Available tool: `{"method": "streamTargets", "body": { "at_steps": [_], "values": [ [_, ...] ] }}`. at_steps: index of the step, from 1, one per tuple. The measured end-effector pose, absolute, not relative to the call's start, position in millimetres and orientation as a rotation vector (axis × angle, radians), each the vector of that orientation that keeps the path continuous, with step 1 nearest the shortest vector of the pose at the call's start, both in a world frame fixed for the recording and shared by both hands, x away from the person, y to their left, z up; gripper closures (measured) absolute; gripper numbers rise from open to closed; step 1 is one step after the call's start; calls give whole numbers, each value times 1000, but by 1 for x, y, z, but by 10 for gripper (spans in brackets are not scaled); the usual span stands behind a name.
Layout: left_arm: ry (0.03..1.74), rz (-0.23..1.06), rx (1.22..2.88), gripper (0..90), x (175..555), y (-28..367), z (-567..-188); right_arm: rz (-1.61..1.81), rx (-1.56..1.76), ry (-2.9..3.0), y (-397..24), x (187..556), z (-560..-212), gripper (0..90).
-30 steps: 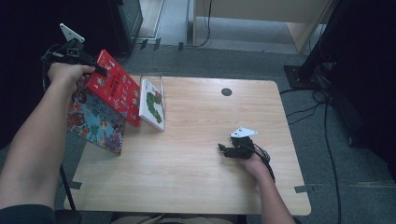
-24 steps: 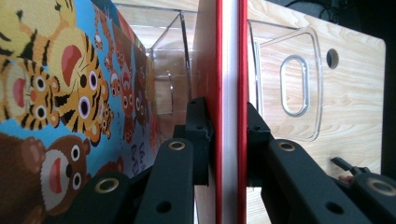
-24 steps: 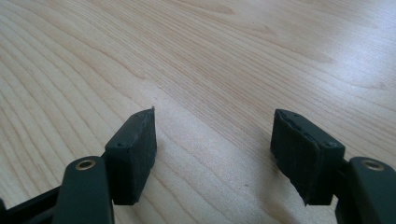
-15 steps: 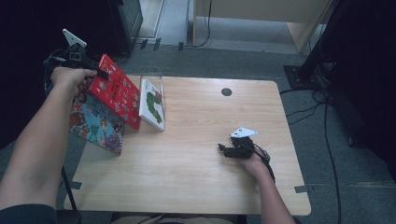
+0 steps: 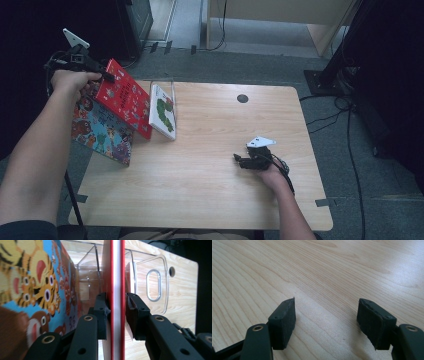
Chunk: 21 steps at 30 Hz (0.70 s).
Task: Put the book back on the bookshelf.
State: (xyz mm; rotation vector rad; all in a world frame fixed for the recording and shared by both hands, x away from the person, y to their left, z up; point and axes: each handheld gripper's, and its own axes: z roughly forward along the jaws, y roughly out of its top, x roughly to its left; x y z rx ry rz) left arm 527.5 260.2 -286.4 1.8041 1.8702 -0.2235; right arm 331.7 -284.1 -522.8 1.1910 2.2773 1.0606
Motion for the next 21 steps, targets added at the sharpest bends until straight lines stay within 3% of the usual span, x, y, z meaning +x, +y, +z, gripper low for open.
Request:
{"method": "streamTargets", "body": {
  "at_steps": [21],
  "values": [
    [1821, -203, 1755, 653, 517, 273, -257, 1060, 1191, 2279, -284, 332, -523, 313]
  ]
}}
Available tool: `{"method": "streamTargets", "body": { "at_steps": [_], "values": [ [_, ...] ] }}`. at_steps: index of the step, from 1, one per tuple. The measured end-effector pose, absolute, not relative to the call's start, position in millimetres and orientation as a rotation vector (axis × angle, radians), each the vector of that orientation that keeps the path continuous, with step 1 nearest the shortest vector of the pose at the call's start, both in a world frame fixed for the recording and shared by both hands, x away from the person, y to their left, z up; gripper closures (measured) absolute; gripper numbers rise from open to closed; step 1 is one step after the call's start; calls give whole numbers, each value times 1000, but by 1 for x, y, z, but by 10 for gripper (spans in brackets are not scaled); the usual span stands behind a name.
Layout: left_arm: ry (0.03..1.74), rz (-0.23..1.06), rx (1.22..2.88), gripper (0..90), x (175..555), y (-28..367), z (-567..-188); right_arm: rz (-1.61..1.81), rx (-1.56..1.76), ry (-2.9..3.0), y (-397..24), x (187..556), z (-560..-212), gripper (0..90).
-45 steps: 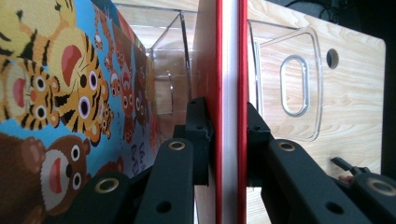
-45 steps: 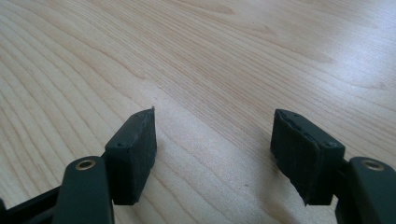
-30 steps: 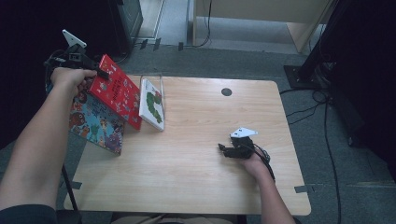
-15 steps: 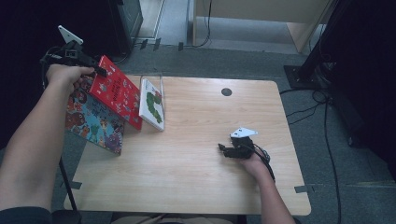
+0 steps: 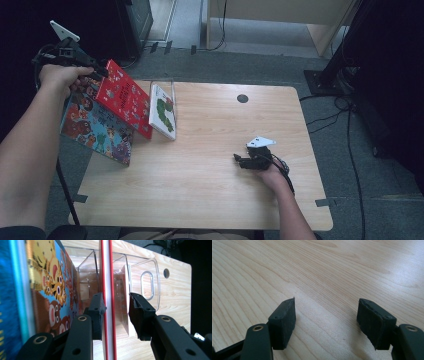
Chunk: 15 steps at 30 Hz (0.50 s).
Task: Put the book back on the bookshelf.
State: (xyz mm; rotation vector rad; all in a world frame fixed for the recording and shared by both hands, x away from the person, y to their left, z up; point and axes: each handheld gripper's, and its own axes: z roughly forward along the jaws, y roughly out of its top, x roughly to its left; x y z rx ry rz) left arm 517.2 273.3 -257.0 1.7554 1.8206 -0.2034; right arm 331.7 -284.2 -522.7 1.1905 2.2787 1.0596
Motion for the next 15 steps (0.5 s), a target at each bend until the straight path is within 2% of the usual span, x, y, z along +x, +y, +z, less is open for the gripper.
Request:
{"method": "streamTargets", "body": {
  "at_steps": [6, 15],
  "values": [
    [1765, -209, 1757, 650, 509, 271, -240, 1060, 1191, 2278, -284, 332, -523, 313],
    [1721, -202, 1767, 637, 498, 267, -235, 1061, 1194, 2280, -284, 332, -523, 309]
  ]
}}
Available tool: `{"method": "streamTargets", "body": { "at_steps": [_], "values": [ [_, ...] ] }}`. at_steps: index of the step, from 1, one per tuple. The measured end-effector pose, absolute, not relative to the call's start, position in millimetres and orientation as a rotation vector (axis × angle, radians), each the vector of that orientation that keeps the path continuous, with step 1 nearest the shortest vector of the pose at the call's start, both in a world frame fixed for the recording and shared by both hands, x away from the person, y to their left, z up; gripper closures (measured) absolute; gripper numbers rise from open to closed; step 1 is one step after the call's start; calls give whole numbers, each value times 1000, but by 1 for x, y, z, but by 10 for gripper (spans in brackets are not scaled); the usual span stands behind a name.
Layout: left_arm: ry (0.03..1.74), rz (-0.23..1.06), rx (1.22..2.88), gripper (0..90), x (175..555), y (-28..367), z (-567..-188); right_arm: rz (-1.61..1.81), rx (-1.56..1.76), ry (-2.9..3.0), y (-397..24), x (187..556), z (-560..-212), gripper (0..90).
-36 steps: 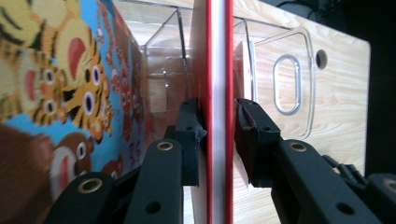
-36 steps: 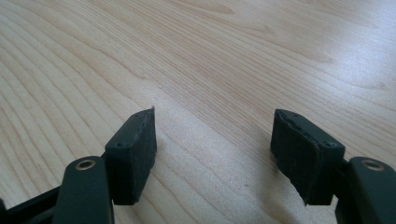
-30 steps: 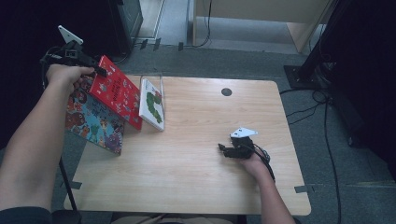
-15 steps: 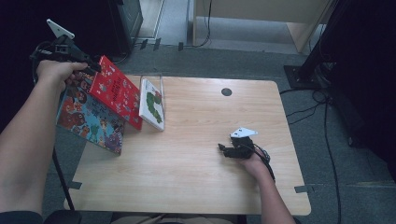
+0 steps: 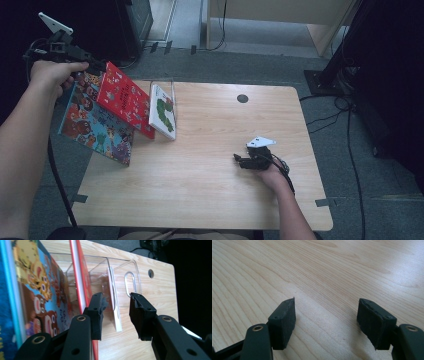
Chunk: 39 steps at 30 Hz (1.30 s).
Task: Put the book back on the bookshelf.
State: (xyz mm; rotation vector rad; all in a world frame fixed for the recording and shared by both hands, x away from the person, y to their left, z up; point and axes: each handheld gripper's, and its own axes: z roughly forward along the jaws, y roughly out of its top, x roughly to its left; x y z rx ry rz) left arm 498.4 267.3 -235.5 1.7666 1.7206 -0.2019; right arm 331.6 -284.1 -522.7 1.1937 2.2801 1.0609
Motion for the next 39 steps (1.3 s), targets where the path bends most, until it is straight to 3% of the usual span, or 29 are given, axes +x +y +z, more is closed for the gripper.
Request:
{"method": "streamTargets", "body": {
  "at_steps": [18, 39],
  "values": [
    [1599, -183, 1828, 578, 478, 232, -238, 1058, 1179, 2296, -285, 337, -523, 252],
    [1477, -229, 1854, 539, 453, 202, -260, 1058, 1185, 2297, -285, 336, -523, 251]
  ]
}}
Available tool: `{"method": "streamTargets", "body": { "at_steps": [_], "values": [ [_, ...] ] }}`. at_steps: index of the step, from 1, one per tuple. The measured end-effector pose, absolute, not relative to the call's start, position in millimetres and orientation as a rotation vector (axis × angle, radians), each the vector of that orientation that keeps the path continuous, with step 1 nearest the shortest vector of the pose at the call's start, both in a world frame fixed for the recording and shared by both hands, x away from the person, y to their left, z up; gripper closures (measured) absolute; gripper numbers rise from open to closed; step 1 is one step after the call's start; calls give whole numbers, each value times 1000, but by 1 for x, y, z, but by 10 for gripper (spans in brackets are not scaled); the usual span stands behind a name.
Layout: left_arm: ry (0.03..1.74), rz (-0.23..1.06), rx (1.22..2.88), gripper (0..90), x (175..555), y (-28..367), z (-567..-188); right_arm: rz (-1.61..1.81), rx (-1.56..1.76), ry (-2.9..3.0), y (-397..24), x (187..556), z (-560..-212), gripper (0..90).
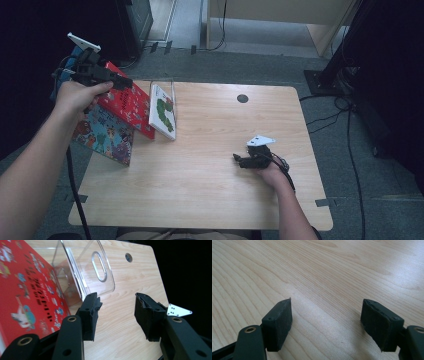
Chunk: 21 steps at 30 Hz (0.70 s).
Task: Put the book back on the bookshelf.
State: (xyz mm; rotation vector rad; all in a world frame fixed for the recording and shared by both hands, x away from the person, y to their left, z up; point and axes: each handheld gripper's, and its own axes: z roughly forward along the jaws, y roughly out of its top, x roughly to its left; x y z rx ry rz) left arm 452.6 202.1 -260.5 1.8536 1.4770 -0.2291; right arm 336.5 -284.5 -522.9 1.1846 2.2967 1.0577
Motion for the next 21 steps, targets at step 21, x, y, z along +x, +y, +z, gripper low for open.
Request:
{"method": "streamTargets", "body": {
  "at_steps": [21],
  "values": [
    [1337, -288, 1918, 505, 421, 156, -292, 1057, 1183, 2296, -285, 336, -523, 251]
  ]
}}
